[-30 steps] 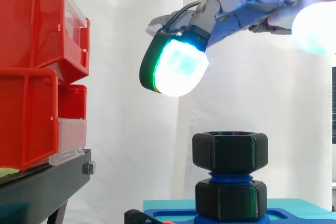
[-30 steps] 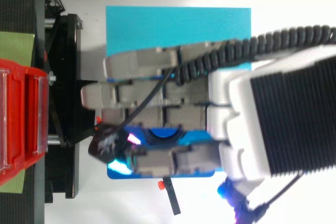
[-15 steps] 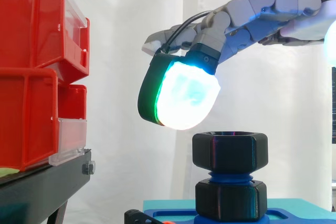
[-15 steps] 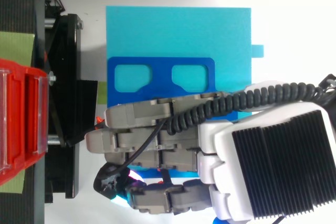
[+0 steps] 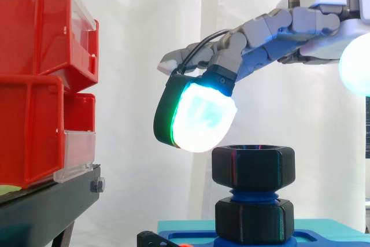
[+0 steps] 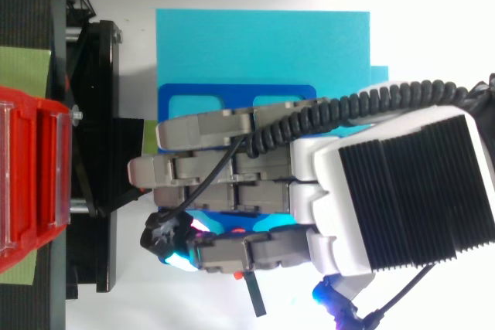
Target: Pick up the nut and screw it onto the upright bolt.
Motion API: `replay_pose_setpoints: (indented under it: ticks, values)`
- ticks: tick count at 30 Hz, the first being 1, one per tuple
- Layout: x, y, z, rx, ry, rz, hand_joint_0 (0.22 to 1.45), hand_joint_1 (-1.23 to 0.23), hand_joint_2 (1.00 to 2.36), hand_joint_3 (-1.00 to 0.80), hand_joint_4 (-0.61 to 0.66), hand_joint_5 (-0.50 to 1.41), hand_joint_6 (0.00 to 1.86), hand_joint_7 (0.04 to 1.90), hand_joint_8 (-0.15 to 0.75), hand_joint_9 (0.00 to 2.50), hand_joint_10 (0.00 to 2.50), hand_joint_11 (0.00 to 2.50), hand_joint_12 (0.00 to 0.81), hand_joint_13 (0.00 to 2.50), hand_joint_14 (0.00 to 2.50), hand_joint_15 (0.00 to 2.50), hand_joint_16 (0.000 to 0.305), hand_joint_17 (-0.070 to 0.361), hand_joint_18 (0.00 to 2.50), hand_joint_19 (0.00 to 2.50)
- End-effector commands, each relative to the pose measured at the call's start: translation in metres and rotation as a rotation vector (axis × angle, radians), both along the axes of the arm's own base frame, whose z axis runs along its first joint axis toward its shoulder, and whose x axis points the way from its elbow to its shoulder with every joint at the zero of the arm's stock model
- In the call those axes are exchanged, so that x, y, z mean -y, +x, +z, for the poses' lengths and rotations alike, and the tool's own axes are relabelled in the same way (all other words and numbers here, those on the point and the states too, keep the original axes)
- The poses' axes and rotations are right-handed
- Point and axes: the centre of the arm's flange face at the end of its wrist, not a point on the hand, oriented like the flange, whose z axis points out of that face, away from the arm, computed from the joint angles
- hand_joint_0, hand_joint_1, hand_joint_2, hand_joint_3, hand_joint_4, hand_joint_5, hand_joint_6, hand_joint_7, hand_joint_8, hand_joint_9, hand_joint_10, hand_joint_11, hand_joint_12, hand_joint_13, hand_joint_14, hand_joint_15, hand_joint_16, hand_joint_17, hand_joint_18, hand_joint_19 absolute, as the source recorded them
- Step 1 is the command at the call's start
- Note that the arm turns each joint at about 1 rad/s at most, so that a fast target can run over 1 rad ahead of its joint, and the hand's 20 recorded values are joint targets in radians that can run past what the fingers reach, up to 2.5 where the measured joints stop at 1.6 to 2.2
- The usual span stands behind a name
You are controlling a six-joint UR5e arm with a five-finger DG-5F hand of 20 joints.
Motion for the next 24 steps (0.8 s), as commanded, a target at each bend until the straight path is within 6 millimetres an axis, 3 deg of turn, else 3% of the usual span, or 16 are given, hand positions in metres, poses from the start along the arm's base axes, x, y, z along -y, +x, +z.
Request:
replay_pose_setpoints:
  ticks: [1,5,7,24]
  values:
    - [0.005,0.000,0.000,0.002,-0.002,0.001,0.45,-0.16,1.00,-0.50,0.12,-0.18,0.50,0.64,0.216,0.38,0.00,0.00,0.313,0.05,0.00,0.00,0.040,0.090,0.00,0.00]
    - [0.009,-0.001,-0.002,0.002,-0.001,0.003,0.45,-0.15,1.00,-0.50,0.12,-0.18,0.50,0.64,0.216,0.38,0.00,0.00,0.313,0.05,0.00,0.00,0.040,0.090,0.00,0.00]
    - [0.015,0.003,-0.013,-0.002,0.005,0.010,0.45,-0.15,1.00,-0.50,0.13,-0.18,0.50,0.64,0.215,0.37,0.00,0.00,0.313,0.05,0.00,0.00,0.040,0.090,0.00,0.00]
    - [0.041,-0.001,-0.013,0.014,0.004,0.026,0.46,-0.13,1.00,-0.50,0.15,-0.16,0.50,0.69,0.222,0.38,0.00,0.00,0.313,0.05,0.00,0.00,0.040,0.090,0.00,0.00]
